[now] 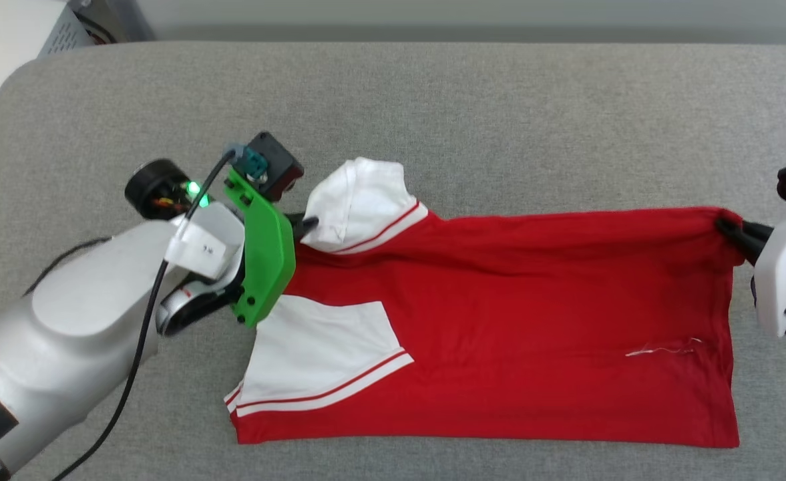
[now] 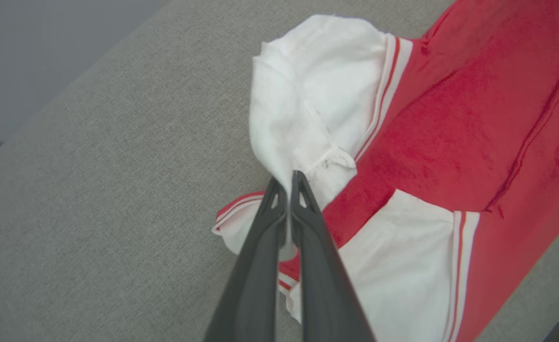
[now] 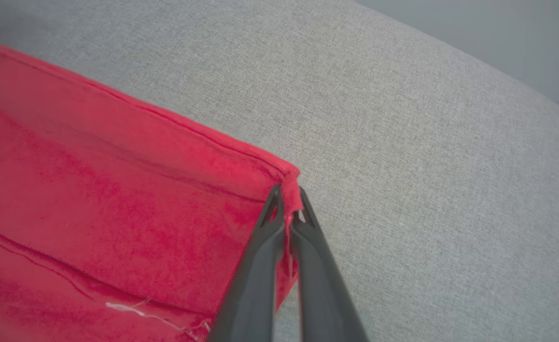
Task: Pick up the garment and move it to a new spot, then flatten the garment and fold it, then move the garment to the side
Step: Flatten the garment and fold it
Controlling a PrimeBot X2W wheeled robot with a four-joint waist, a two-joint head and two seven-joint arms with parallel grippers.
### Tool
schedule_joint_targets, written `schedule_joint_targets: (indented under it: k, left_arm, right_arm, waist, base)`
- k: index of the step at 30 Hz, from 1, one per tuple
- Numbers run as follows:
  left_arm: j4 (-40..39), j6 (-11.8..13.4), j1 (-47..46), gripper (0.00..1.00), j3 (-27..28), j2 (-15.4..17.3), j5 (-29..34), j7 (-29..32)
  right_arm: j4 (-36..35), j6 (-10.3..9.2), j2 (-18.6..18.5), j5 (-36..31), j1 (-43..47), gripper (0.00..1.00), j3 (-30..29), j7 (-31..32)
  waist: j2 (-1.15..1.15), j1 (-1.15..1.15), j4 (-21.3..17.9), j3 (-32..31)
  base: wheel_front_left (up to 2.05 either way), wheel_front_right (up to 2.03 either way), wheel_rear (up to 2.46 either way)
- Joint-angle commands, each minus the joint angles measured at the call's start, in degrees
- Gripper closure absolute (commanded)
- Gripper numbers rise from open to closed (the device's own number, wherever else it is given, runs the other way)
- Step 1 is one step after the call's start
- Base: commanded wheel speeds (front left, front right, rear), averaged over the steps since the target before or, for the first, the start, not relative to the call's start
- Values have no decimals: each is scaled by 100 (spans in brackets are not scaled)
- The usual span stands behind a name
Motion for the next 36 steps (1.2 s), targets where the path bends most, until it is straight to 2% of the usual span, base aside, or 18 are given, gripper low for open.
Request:
schedule_joint_targets:
  k: [1,8,13,17,25,26,27,31,36]
  left_arm:
    - [-71,26,248,100,10,78,0,-61]
    - [-608,304,1244,100,10,417,-55,-160]
    - [-831,483,1970,100,10,535,-101,-188]
    - [-818,580,2413,100,10,503,-125,-246]
    - [-357,636,2669,100,33,197,-103,-605]
    - [-297,642,2674,64,35,162,-79,-663]
    - [-260,663,2681,0,43,144,-50,-730]
    - [-303,861,2744,0,110,168,122,-1097]
    - [-773,1349,2958,0,349,353,212,-1673]
  right_arm:
    - [-62,-4,7,43,193,100,-40,-62]
    - [-301,-4,51,150,1094,100,-306,-181]
    - [-396,-4,122,233,1738,100,-533,-170]
    - [-399,-4,221,217,2139,100,-666,-114]
    - [-152,-4,530,68,2423,99,-706,-120]
    - [-124,-4,560,38,2437,42,-707,-144]
    - [-111,-4,587,19,2444,0,-727,-183]
    - [-241,-4,659,-42,2497,0,-892,-423]
    - [-743,-4,612,34,2757,0,-1371,-590]
  waist:
    - [0,0,-39,-331]
    - [0,0,-87,-731]
    - [0,0,-105,-861]
    - [0,0,-115,-841]
    - [0,0,-107,-660]
    - [0,0,-102,-657]
    - [0,0,-102,-661]
    - [0,0,-103,-775]
    - [0,0,-61,-975]
  base:
    - [0,0,0]
    - [0,0,0]
    - [0,0,0]
    - [0,0,0]
    - [0,0,0]
    - [0,0,0]
    - [0,0,0]
    - [0,0,0]
    - [0,0,0]
